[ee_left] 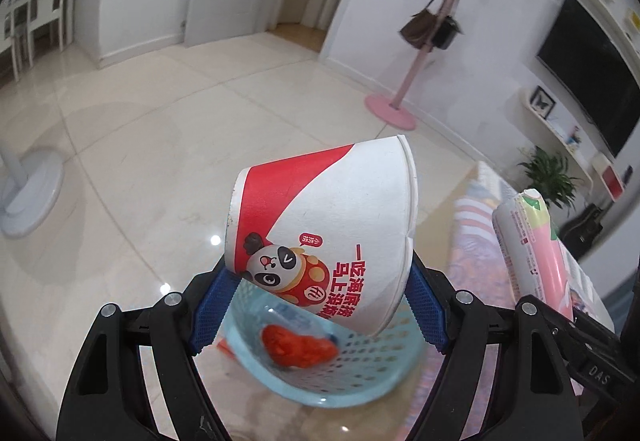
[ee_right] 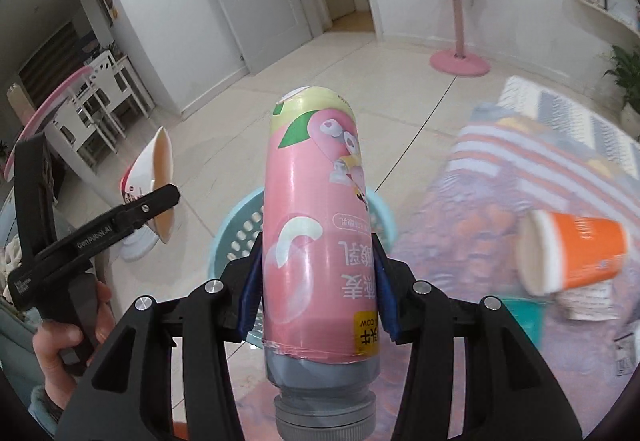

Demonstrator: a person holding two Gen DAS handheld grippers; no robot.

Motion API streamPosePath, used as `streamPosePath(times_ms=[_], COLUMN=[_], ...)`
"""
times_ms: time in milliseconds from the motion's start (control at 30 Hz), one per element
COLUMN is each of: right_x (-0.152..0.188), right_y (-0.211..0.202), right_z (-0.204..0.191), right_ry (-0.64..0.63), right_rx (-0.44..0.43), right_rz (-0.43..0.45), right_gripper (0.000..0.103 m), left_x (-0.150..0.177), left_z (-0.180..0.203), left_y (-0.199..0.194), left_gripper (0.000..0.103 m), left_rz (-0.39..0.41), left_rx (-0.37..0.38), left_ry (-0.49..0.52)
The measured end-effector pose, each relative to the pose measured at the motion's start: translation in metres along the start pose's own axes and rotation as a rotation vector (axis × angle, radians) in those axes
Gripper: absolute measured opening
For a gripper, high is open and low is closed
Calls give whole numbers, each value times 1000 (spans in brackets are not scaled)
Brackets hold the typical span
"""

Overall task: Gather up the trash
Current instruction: 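Move both tools over the blue basket and release the cup and bottle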

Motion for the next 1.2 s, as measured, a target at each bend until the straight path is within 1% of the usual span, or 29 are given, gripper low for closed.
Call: streamPosePath(times_ms=[133, 200, 400, 500, 567, 600, 667, 800, 967, 1100, 1200], right_x=[8, 13, 30, 34, 33, 32, 30, 30, 32, 31, 25], right_y=[38, 56, 91, 97, 98, 98, 96, 89, 74, 50, 25], right_z=[-8, -4, 1, 5, 5, 2, 1, 2, 2, -1, -2], right_ry=[24, 40, 98, 121, 116, 107, 99, 99, 87, 59, 46], right_rx=[22, 38, 55, 48, 31, 40, 44, 34, 30, 49, 60], right_rz=[-67, -102, -178, -182, -168, -162, -153, -137, -115, -86, -40], right_gripper=[45, 45, 46, 46, 47, 51, 60, 60, 60, 60, 60], left_x=[10, 16, 36, 44, 46, 48, 50, 48, 44, 39, 34], left_z=[-9, -10, -9, -12, -14, -14, -20, -20, -16, -4, 13], left_y=[26, 38, 73, 81, 84, 84, 81, 75, 60, 40, 16], left_gripper=[76, 76, 76, 77, 78, 80, 81, 83, 83, 83, 83], left_rz=[-55, -84, -175, -208, -222, -224, -217, -201, -178, -145, -108], left_rx=[-17, -25, -32, -15, -6, -7, -3, 5, 31, 80, 126], left_ry=[1, 11, 40, 26, 12, 8, -1, -8, -16, -16, 1])
Point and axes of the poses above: each gripper's, at about its wrist camera, not at the fingertips, and y roughly the way its jaws point, z to its right, x to its underside, the point moved 8 cm from there along y, roughly the way its jaws point, and after that the axes turned 13 degrees about -x, right-handed, at the moved point
